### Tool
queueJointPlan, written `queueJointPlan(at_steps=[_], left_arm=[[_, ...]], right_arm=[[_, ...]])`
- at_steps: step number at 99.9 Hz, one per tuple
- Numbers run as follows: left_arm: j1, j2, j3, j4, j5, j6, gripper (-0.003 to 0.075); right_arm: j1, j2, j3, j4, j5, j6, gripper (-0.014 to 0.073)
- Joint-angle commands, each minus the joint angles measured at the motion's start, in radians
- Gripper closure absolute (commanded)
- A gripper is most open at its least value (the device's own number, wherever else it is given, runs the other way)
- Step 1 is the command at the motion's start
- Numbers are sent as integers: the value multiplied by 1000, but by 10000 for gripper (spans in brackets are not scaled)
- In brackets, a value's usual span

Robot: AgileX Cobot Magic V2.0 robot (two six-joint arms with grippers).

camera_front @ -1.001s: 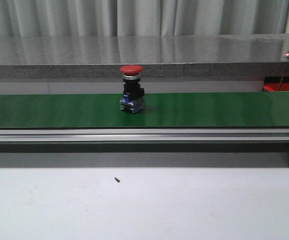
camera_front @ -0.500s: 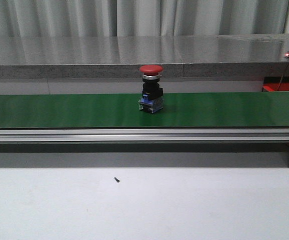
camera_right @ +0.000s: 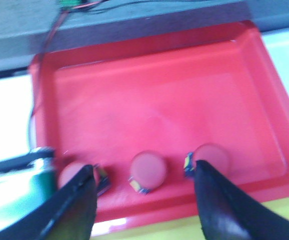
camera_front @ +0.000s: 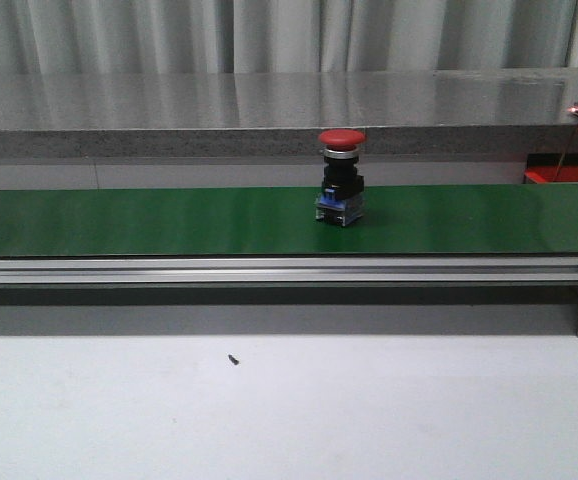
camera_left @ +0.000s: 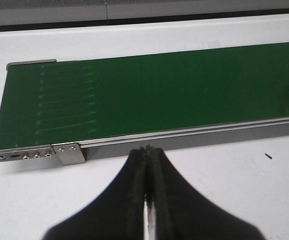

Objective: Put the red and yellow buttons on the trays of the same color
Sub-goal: 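Return the right gripper to the belt end and grasp the next red button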

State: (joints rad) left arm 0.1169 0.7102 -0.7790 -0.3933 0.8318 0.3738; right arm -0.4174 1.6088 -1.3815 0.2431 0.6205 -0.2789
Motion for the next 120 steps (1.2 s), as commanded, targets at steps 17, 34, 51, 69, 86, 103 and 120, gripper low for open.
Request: queueJointPlan(at_steps=[17,34,51,69,86,103,120], left_arm=[[-4,-4,-27,-33,-62,4,740],[-4,-4,-27,-33,-66,4,740],[-4,-4,-27,-33,-66,4,740],[-4,-4,-27,-33,-66,4,740],[-4,-4,-27,-33,-66,4,740],[-4,-4,-27,-33,-66,4,740],[-4,-4,-27,-33,-66,4,740]], right_arm=[[112,-186,100,15,36,-44,144],[235,-183,99,29,170,-157,-13],[380,-151,99,29,230,-280,-48],[506,-90,99,29,224,-342,-48],[581,-21,94,29,156,-389,-48],[610,28,94,29,124,-411,-48],[610,59,93,33,69,-417,-48]])
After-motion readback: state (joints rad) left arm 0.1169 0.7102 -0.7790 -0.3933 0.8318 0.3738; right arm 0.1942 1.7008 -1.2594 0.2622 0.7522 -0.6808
